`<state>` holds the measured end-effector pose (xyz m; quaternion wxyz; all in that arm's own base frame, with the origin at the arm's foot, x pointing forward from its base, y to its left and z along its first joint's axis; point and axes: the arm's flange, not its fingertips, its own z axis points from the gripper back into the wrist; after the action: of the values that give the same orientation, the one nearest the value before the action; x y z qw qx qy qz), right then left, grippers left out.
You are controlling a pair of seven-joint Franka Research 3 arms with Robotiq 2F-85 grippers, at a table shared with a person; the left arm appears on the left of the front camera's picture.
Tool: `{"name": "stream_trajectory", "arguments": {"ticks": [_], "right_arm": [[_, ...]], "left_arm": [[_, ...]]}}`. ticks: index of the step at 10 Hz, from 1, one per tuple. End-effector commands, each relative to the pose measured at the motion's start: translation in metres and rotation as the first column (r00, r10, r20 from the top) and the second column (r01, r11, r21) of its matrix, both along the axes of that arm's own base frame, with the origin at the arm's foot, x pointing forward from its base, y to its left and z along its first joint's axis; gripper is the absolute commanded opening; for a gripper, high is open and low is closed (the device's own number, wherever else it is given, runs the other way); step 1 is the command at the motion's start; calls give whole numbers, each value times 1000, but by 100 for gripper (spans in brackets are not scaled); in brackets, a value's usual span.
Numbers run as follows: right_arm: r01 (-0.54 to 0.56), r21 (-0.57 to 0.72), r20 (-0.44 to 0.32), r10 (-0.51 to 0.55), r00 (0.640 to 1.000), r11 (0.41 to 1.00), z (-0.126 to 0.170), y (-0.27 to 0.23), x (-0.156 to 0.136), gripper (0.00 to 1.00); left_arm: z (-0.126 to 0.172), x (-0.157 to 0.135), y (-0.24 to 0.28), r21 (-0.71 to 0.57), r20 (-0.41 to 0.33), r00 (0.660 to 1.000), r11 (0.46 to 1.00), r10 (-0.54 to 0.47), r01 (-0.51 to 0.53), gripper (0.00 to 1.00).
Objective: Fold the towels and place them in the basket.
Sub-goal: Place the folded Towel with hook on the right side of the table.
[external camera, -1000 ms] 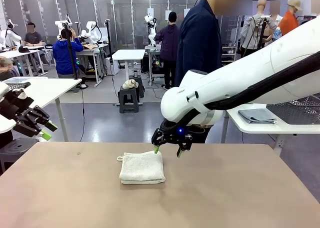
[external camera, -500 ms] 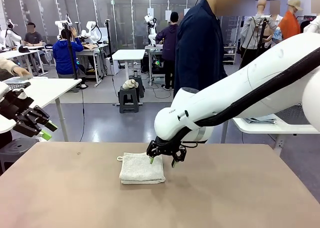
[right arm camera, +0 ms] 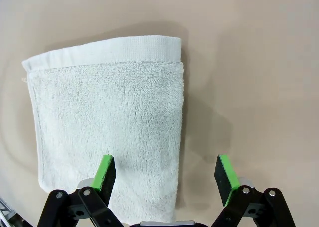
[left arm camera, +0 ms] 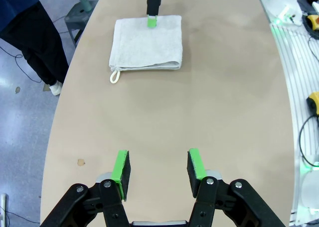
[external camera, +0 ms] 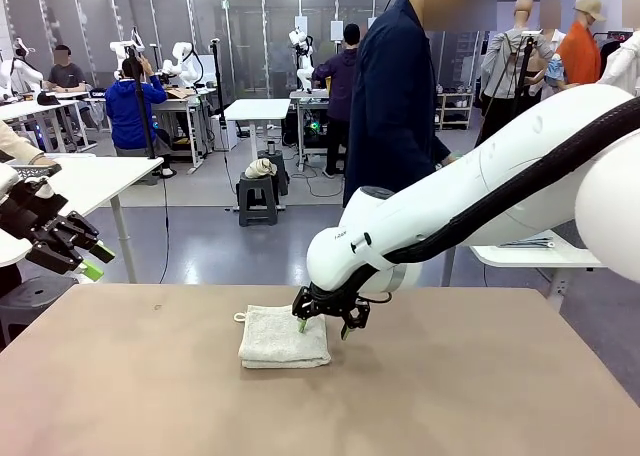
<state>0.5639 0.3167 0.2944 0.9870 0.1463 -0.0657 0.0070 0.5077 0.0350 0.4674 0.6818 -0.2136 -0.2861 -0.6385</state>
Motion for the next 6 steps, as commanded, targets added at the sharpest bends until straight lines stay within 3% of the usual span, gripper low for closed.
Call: {"name": "stream_trajectory", "arguments": {"ticks": [1,4,5,6], "right_arm": [[28,-8,20,-28,999,1000,-4,9,4,100],[28,9,29,-29,999,1000,-7,11,3,100],[31,10,33,-31,999,999,-7,10,3,80],[31,15,34,-32,999,999,-7,10,2,80]], "left_arm": [[2,-1,0,2,6,1000,1000,0,0,60],[2,-1,0,2,6,1000,1000,0,0,60],[2,-1,0,2,6,1000,1000,0,0,60],[2,-1,0,2,6,1000,1000,0,0,60]]}}
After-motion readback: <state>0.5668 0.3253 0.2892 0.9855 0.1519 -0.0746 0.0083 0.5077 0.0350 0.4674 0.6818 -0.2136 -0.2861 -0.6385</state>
